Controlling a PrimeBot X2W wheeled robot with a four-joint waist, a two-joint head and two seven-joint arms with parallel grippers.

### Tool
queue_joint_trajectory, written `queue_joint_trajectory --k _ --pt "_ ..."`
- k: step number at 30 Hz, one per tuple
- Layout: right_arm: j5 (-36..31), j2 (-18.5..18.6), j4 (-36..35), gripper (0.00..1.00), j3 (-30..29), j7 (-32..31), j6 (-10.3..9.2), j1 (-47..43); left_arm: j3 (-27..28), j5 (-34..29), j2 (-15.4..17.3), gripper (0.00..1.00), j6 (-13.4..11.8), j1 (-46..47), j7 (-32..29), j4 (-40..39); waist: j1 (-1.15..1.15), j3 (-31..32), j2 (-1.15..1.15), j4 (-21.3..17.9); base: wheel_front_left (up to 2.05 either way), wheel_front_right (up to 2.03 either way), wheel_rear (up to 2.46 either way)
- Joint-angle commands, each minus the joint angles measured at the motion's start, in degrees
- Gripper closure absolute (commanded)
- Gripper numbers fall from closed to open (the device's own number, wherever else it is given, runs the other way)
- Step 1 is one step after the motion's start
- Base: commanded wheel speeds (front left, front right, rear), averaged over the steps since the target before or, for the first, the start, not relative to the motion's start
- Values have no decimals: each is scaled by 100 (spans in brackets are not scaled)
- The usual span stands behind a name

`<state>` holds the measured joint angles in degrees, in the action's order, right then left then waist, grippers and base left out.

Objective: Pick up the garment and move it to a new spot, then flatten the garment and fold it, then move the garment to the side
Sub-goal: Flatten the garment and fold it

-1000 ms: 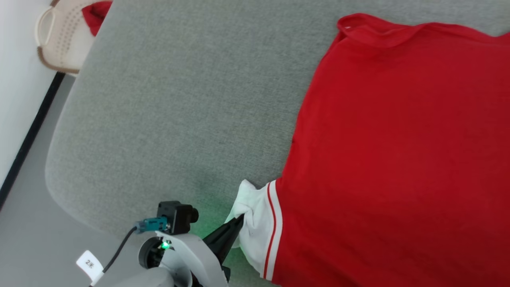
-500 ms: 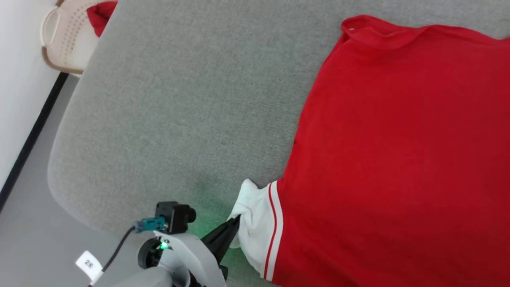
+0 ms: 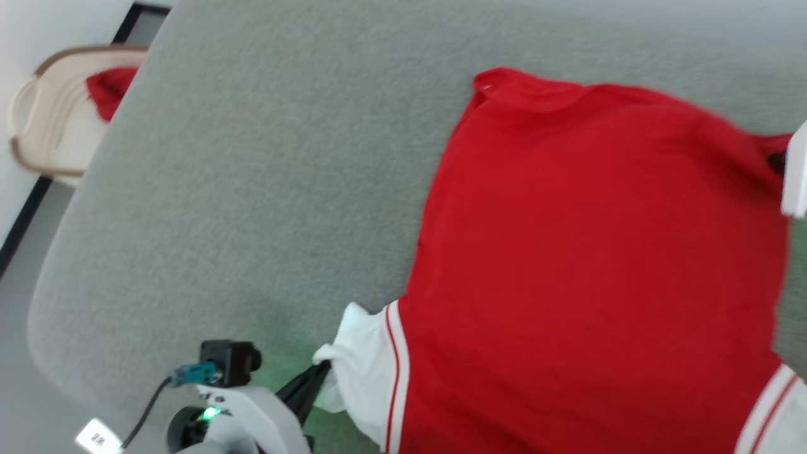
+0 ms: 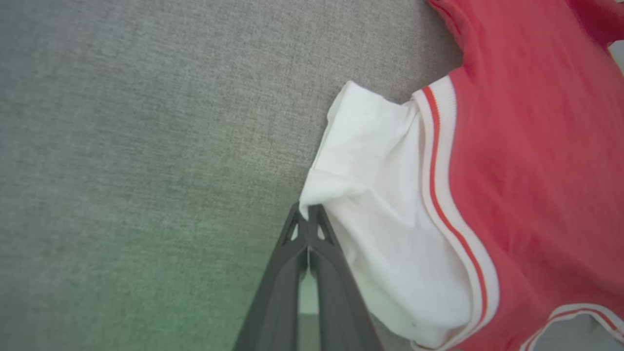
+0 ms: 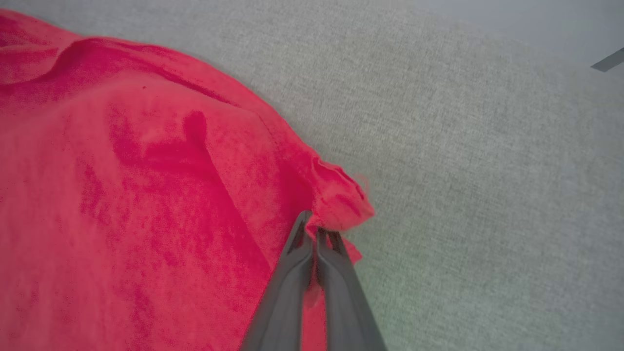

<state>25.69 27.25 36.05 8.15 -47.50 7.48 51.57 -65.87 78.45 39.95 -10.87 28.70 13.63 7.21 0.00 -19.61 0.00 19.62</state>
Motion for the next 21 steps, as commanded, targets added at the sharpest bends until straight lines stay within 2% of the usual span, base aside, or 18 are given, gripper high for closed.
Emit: queue_joint_trajectory --k 1,12,21 --pt "185 66 -191 100 110 -7 2 -253 24 24 97 100 -54 -101 14 -26 0 394 0 -411 0 0 0" --pt "1133 345 -1753 100 302 -61 2 -1884 108 130 563 100 -302 -467 50 -325 0 1028 0 -1108 0 0 0" --pt "1190 84 -2720 100 39 -89 2 -3179 234 218 830 100 -442 -793 93 -535 0 1378 0 -1686 0 0 0"
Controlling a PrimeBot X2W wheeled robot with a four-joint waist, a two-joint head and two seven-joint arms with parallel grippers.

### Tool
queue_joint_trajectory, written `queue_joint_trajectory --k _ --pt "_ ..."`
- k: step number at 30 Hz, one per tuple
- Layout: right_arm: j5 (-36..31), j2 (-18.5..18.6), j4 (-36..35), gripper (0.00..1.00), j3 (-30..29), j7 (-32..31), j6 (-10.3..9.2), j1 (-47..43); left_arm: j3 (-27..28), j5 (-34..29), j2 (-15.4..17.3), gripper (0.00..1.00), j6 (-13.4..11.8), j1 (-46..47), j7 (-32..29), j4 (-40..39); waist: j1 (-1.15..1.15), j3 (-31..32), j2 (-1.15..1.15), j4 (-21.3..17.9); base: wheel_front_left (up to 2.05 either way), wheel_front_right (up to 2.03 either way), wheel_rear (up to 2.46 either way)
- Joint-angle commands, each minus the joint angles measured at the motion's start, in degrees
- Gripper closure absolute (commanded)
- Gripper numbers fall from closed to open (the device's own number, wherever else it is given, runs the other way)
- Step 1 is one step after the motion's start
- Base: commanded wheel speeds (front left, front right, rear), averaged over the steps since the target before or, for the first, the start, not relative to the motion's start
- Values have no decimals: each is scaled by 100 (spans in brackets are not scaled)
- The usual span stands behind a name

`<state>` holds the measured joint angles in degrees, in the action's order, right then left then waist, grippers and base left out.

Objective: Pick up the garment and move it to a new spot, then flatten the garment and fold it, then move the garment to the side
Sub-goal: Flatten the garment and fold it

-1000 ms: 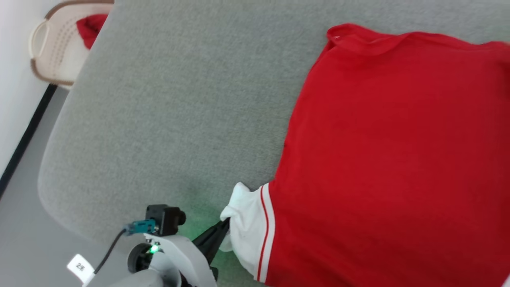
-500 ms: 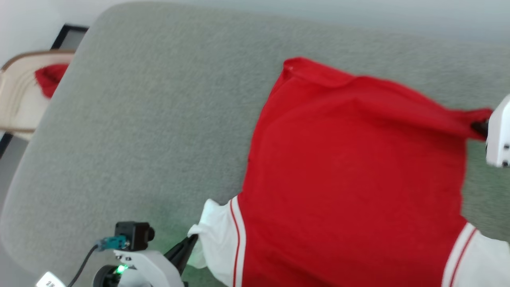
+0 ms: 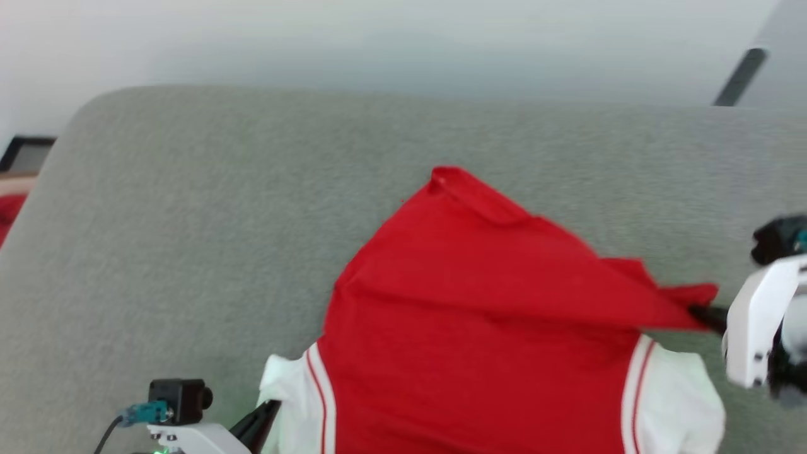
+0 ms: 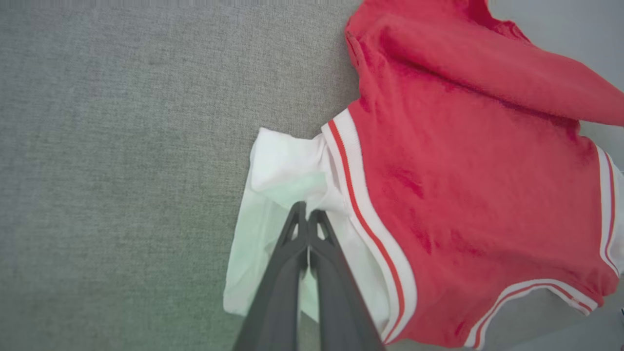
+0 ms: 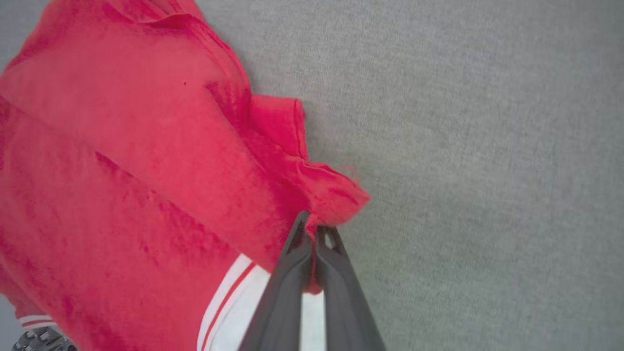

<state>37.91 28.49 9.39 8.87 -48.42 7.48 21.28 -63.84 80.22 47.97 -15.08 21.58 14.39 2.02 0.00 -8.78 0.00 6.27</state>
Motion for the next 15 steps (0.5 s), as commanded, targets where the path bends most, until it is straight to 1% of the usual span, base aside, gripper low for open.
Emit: queue_joint_trajectory --k 1,8,12,15 --pt "-57 -84 -132 100 -72 9 2 -295 40 57 46 100 -40 -111 23 -34 0 317 0 -406 0 0 0" --pt "-213 -469 -453 100 -291 118 2 -1094 119 55 135 100 -90 -262 40 -110 0 421 0 -718 0 0 0" --pt "-335 -597 -418 100 -415 251 2 -1344 149 38 130 100 -77 -300 48 -121 0 433 0 -785 0 0 0" --pt "-420 -696 -339 100 -380 407 2 -1474 168 26 116 100 -48 -323 54 -93 0 445 0 -807 0 0 0"
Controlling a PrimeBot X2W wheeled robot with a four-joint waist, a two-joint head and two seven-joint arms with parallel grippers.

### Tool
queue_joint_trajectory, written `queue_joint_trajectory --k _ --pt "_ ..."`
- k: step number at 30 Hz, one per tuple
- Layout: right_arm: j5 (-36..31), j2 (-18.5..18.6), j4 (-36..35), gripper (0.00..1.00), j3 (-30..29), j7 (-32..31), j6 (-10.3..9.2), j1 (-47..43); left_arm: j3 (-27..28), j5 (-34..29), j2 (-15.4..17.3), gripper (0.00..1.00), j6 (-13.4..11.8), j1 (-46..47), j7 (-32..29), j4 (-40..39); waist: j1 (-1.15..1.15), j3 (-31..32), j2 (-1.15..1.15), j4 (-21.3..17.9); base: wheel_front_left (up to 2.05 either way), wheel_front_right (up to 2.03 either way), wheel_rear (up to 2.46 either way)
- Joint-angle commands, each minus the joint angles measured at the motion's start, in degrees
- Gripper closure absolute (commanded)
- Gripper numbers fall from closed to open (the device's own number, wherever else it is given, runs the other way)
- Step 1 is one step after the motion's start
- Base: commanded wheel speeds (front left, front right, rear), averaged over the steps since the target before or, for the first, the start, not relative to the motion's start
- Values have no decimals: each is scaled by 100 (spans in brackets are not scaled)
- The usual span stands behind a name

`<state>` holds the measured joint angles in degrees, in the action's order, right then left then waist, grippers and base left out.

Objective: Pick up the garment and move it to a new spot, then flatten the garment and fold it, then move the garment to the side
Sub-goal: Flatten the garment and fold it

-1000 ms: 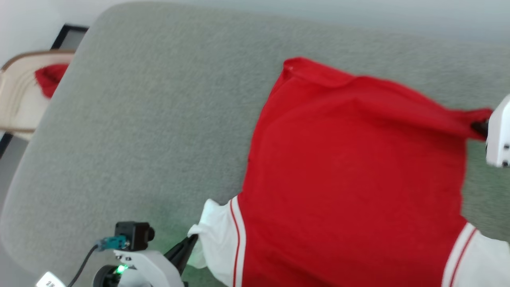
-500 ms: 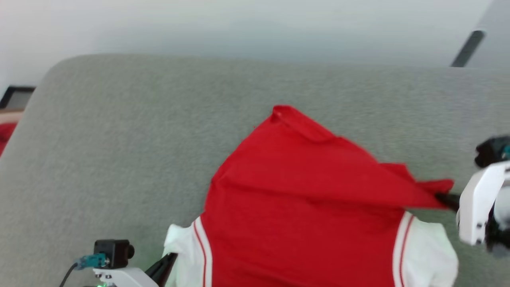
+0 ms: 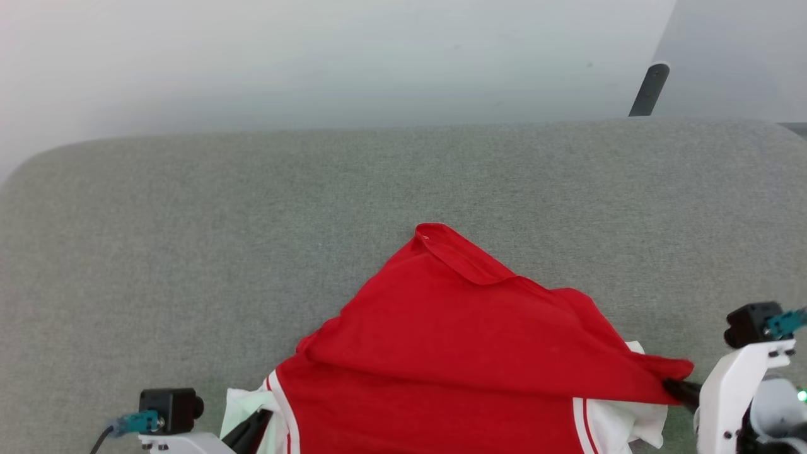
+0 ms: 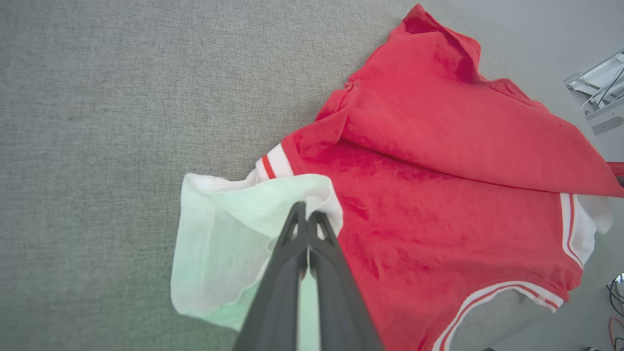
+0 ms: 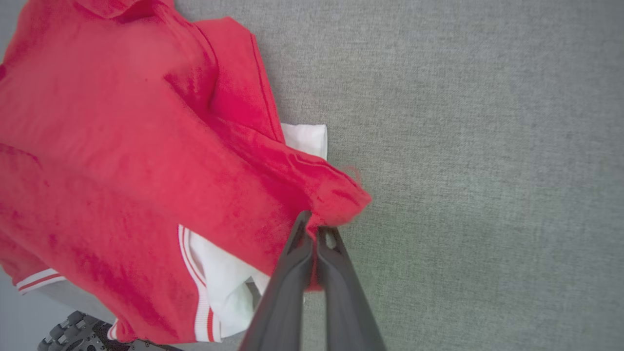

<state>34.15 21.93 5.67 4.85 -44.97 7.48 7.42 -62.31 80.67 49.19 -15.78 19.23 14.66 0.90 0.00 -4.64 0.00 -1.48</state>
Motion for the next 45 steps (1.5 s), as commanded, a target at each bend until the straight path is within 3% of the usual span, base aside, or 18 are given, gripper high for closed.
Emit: queue_joint_trajectory --k 1,2,3,4,5,11,16,24,31,36,45 --pt "-43 -73 63 100 44 139 2 -110 20 -24 -15 100 18 -90 25 31 0 35 0 -34 0 0 0" --pt "-32 -99 97 77 52 225 2 -106 30 -25 -25 100 26 -93 27 39 0 42 0 -34 0 0 0" --pt "-55 -93 121 63 92 316 2 -107 38 -29 -32 100 35 -105 29 46 0 49 0 -31 0 0 0" --pt "-76 -67 166 42 142 384 2 -125 40 -38 -41 100 42 -120 31 57 0 62 0 -23 0 0 0" --pt "-65 -49 193 0 183 455 2 -135 41 -46 -47 100 47 -136 32 66 0 73 0 -15 0 0 0" --pt "-92 133 117 0 372 831 2 -104 20 -96 -86 100 61 -157 28 93 0 151 0 63 0 0 0" --pt "-80 311 -355 0 410 1048 2 -116 1 -157 -115 100 71 -96 12 76 0 160 0 207 0 0 0" --pt "-221 517 -953 0 922 1355 2 763 -57 -339 -281 100 138 192 -104 66 0 -63 0 566 0 0 0" --pt "-170 556 -257 0 1623 1374 2 1946 -130 -539 -558 100 286 575 -260 183 0 -367 0 1006 0 0 0" --pt "42 540 691 0 2260 1244 0 2894 -207 -680 -869 100 466 875 -360 393 0 -640 0 1380 0 0 0" --pt "570 407 2095 0 3234 515 0 4063 -277 -806 -1352 100 798 1191 -355 834 0 -1051 0 1868 0 0 0"
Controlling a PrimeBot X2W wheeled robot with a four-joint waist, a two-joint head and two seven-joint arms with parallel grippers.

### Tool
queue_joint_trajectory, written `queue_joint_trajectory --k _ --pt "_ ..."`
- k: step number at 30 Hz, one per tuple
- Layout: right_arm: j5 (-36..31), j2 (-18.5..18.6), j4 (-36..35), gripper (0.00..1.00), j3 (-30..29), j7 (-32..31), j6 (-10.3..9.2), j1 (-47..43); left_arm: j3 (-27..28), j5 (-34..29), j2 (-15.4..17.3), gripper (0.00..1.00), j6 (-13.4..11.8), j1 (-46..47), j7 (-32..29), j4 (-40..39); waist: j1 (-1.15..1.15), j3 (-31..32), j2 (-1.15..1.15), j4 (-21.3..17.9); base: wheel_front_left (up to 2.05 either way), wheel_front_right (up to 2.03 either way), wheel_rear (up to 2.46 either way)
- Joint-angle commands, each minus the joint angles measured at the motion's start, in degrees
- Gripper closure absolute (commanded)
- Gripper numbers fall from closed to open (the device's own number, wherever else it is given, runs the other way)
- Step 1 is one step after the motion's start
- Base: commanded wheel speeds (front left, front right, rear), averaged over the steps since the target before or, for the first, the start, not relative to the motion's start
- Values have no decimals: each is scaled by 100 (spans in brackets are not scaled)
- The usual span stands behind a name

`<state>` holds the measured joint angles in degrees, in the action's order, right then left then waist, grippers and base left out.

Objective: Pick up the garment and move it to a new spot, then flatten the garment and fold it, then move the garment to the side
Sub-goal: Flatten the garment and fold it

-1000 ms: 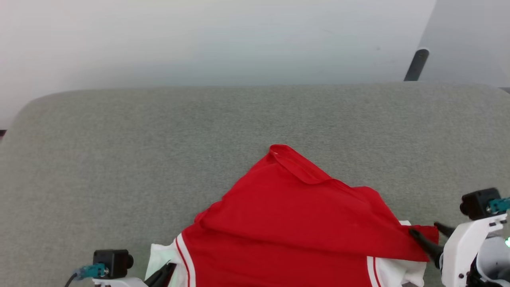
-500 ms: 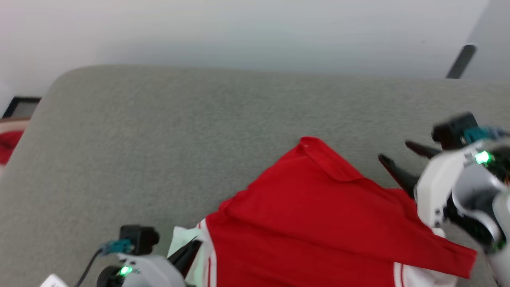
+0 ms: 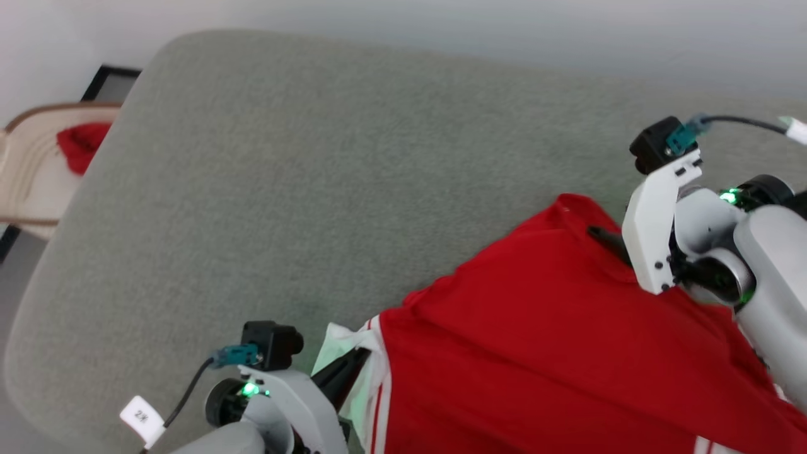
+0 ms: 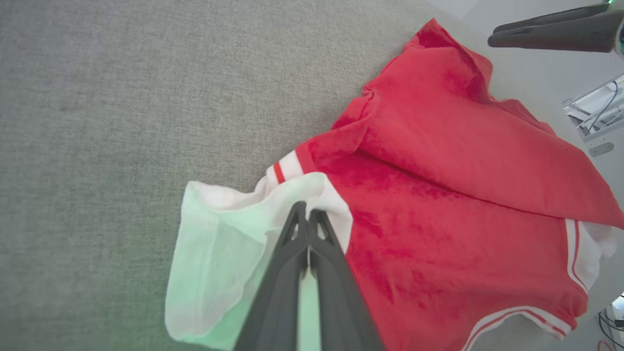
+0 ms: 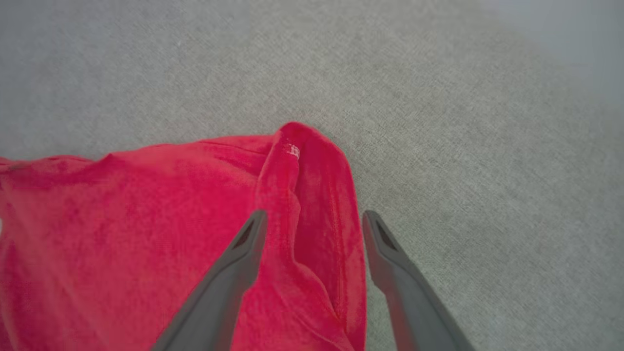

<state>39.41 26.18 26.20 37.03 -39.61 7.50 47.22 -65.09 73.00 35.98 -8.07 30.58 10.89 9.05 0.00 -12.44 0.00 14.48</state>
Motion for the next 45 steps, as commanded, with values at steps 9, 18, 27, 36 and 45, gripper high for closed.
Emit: queue_joint_trajectory --k 9,18,27,36,45 --pt "159 -193 1118 0 560 -567 -2 744 -44 -93 -383 100 339 252 42 464 0 -520 0 565 0 0 0" --pt "345 -382 1854 100 924 -800 -1 911 -46 -76 -545 100 541 319 71 816 0 -550 0 608 0 0 0" --pt "578 -448 1980 100 983 -535 -3 1280 14 87 -365 100 639 381 -126 901 0 -355 0 434 0 0 0" --pt "959 -376 1730 100 976 -4 -3 1515 127 103 438 100 430 965 -967 287 0 142 0 144 0 0 0" --pt "925 -333 1706 100 775 868 -3 1856 386 -16 1185 100 420 2204 -2036 -3 0 813 0 -222 0 0 0"
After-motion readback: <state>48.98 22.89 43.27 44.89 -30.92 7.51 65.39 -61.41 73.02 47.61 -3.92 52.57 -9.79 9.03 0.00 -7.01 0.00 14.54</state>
